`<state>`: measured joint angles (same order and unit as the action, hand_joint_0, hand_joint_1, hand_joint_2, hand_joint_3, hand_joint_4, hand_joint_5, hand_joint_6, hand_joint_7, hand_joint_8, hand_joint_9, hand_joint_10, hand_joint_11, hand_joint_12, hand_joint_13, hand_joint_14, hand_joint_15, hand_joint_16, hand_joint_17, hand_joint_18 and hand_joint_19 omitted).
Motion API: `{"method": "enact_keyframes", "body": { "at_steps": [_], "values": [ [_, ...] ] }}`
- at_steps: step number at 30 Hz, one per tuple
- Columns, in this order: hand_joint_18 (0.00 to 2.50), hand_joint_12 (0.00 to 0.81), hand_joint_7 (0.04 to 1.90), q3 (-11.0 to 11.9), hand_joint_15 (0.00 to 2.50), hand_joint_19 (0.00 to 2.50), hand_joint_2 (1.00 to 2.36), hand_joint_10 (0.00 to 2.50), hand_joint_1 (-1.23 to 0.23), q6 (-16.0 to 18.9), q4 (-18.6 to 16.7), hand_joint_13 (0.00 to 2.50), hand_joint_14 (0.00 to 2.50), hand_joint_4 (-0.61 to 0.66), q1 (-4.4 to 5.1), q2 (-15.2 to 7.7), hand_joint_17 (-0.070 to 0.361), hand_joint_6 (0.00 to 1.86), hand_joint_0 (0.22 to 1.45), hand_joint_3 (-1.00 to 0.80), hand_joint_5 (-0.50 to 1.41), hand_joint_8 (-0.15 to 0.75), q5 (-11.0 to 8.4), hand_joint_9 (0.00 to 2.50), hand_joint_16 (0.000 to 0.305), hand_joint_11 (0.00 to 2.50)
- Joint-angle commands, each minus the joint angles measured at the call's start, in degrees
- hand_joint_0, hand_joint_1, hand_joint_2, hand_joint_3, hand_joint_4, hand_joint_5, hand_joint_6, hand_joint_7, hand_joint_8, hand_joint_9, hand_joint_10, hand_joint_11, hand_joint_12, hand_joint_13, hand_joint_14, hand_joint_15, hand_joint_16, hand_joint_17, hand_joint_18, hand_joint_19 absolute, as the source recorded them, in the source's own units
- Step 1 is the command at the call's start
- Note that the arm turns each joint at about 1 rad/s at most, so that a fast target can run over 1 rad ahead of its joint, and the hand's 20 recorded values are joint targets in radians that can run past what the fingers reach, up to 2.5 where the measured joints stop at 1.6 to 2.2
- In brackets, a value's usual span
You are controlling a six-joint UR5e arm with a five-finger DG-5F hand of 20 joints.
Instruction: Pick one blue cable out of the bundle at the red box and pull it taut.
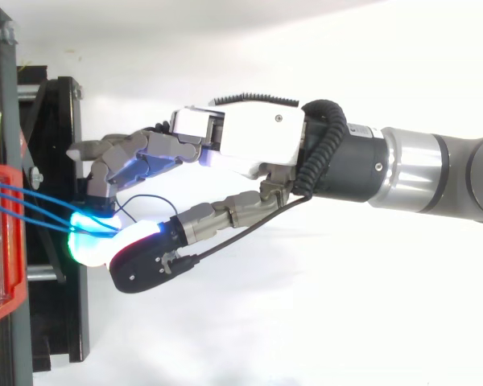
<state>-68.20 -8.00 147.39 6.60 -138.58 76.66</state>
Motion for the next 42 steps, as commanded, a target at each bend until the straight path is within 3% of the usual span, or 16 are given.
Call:
{"method": "enact_keyframes", "body": {
  "at_steps": [1,14,23,27,30,42],
  "values": [
    [0.0,0.362,0.79,0.0,0.11,0.0,1.01,0.01,-0.67,0.0,0.0,0.22,0.0,0.17,-0.09,0.0,0.142,0.88,0.59,-0.28,-0.22,0.294,0.33,0.6,0.063,0.37],
    [0.0,0.363,0.75,0.0,0.11,0.0,1.02,0.01,-0.66,0.3,0.7,0.24,0.0,0.15,-0.53,0.2,0.14,0.92,0.59,-0.18,-0.22,0.298,2.44,0.62,0.062,0.4],
    [0.01,0.365,0.73,0.0,0.12,0.0,1.02,0.01,-0.67,0.4,2.0,0.26,0.0,0.15,-0.8,0.4,0.14,0.92,0.61,-0.21,-0.22,0.301,2.53,0.63,0.062,0.41],
    [0.0,0.372,0.76,0.0,0.12,0.0,1.0,0.01,-0.68,0.4,2.1,0.26,0.0,0.18,-0.89,0.4,0.144,0.89,0.55,-0.46,-0.22,0.305,2.79,0.63,0.064,0.41],
    [0.0,0.378,0.76,0.0,0.13,0.0,1.0,0.01,-0.64,0.4,2.1,0.26,0.0,0.18,-0.89,0.4,0.147,0.88,0.53,-0.5,-0.22,0.309,2.79,0.63,0.065,0.41],
    [0.0,0.368,0.78,0.2,0.13,0.0,1.01,0.01,-0.62,0.4,2.1,0.26,0.0,0.16,-1.24,0.4,0.141,0.87,0.57,-0.3,-0.21,0.309,2.88,0.64,0.063,0.41]
  ]
}}
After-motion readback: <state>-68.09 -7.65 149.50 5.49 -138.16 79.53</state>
